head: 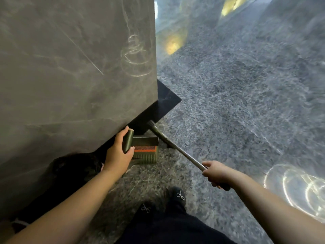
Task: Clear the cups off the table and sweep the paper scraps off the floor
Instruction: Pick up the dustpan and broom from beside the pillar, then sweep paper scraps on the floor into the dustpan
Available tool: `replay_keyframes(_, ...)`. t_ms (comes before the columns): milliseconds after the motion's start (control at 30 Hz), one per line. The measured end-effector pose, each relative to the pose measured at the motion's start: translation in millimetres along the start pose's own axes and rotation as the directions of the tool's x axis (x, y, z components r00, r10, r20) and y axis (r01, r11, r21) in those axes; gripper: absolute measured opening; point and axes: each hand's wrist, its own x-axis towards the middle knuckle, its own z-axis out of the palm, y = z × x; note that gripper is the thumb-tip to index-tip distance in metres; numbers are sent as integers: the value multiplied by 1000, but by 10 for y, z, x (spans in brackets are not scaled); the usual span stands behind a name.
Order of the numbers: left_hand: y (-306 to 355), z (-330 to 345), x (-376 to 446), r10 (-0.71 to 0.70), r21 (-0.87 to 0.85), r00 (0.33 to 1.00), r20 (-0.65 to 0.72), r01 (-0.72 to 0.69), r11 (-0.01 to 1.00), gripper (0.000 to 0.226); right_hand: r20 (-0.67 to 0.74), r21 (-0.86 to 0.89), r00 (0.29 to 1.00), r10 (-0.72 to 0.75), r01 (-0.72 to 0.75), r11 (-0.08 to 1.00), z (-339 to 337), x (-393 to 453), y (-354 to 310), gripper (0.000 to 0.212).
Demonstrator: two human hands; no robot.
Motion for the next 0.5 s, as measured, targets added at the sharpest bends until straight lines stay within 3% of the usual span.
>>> replay_keyframes(267,29,-122,-153,174,91,941,291,-208,974,69,-137,257,980,141,-102,961,806,-437,487,27)
replay_keyframes(500,209,66,-334,315,100,792,523,-424,900,66,-165,519,943,290,-167,839,1437,-952,957,33)
